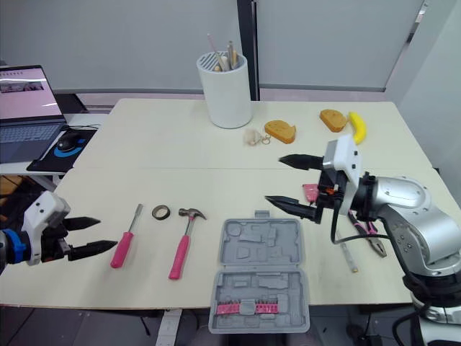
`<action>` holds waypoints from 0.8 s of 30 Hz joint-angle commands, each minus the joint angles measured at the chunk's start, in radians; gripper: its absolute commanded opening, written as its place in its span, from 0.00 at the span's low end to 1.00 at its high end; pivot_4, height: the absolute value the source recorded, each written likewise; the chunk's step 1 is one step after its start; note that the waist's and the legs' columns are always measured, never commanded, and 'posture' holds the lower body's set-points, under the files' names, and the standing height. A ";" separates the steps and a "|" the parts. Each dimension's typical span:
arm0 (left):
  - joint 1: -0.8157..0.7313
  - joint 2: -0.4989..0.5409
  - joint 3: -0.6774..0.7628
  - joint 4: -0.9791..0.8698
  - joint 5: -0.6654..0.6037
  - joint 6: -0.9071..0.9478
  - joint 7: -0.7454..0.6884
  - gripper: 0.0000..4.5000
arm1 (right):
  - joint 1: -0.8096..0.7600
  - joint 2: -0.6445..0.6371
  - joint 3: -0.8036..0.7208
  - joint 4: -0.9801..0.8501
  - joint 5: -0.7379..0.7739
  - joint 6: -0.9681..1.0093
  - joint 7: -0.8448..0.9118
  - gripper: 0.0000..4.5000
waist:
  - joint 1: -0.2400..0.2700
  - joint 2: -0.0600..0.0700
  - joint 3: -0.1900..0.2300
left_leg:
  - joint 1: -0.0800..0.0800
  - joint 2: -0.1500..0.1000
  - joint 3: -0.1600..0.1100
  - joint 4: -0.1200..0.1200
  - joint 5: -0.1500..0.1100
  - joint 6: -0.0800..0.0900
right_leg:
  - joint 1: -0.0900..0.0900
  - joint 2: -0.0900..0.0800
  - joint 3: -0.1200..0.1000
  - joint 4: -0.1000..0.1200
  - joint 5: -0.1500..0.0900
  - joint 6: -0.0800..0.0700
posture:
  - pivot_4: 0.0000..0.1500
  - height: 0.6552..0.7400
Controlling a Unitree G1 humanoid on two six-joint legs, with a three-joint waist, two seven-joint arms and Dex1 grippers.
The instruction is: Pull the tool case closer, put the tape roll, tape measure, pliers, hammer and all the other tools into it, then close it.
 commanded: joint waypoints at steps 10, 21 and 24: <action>0.072 -0.006 0.061 -0.052 0.007 -0.015 0.039 1.00 | -0.064 0.053 0.075 -0.031 -0.003 -0.016 -0.061 1.00 | 0.019 -0.001 0.000 | 0.000 0.000 0.000 0.000 0.000 0.000 | -0.001 0.000 0.000 0.000 0.001 0.000 | 1.00 1.00; -0.233 -0.096 -0.151 0.149 0.080 -0.165 0.013 0.65 | -0.006 0.048 0.114 -0.049 -0.069 -0.045 -0.086 1.00 | 0.022 -0.002 0.000 | 0.000 -0.001 0.001 0.001 0.000 0.000 | -0.002 0.000 0.000 0.001 0.001 0.000 | 1.00 1.00; -0.335 -0.119 -0.235 0.249 0.137 -0.228 -0.003 0.43 | -0.002 0.051 0.105 -0.060 -0.063 -0.037 -0.100 1.00 | 0.019 -0.002 0.000 | 0.000 -0.001 0.001 0.001 0.000 0.000 | -0.002 0.001 0.000 0.002 0.001 0.000 | 1.00 1.00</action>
